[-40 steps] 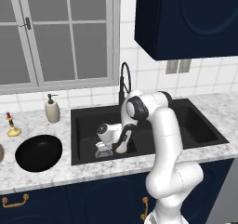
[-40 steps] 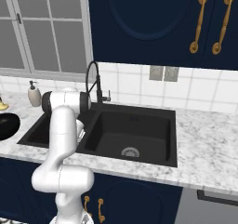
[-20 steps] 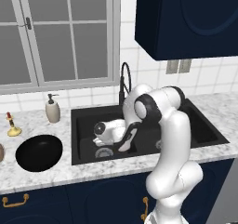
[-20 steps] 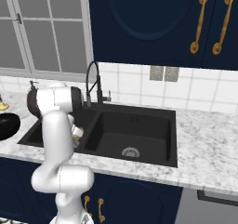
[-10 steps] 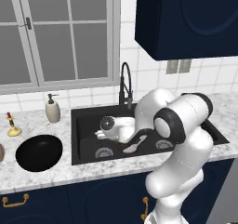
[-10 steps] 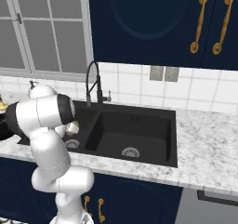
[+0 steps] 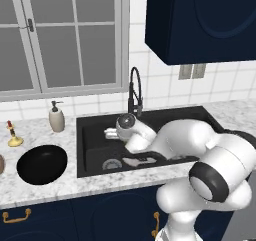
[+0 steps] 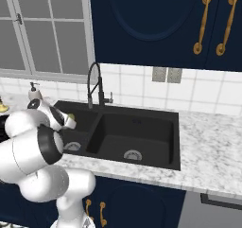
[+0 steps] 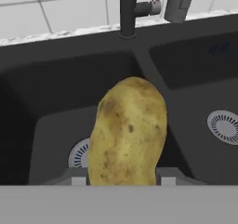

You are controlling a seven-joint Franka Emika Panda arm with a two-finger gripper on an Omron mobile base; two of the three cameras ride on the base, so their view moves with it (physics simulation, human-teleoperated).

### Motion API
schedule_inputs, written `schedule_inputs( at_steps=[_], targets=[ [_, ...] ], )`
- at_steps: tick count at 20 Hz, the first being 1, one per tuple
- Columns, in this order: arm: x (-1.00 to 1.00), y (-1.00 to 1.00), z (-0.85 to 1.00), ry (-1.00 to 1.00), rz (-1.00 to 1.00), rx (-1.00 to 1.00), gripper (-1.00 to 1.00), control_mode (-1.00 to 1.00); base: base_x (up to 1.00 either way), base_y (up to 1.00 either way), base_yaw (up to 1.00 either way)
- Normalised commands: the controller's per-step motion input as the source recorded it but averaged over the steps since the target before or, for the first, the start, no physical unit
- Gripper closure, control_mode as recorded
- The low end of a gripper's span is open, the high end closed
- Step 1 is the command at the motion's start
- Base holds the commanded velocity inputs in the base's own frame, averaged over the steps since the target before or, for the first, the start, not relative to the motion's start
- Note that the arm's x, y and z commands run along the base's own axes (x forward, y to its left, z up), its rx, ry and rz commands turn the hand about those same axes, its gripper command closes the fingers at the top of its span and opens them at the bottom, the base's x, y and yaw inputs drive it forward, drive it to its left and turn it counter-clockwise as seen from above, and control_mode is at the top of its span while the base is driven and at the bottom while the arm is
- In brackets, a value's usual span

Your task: Pick the potato from the sink and place it in the bowl. Then pick the bowl and place it in the microwave. Then close the microwave door and press the start button.

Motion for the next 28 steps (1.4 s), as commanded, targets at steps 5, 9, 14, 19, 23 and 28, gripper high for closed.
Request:
schedule_inputs(
  at_steps=[5, 9, 14, 19, 23, 28],
  targets=[
    [-0.28, 0.41, 0.98, 0.07, 0.0, 0.08, 1.0, -1.0, 0.0, 0.0, 0.0],
    [-0.28, 0.61, 0.41, 0.06, 0.01, 0.07, 1.0, -1.0, 0.0, 0.0, 0.0],
    [-0.1, 0.72, 0.21, 0.01, 0.08, 0.08, 1.0, -1.0, 0.0, 0.0, 0.0],
    [-0.05, 0.77, 0.01, 0.0, 0.13, 0.04, 1.0, -1.0, 0.0, 0.0, 0.0],
    [-0.28, 0.87, 0.0, 0.01, 0.12, 0.0, 1.0, -1.0, 0.0, 0.0, 0.0],
    [-0.19, 0.86, 0.0, 0.03, 0.09, 0.0, 1.0, -1.0, 0.0, 0.0, 0.0]
  ],
)
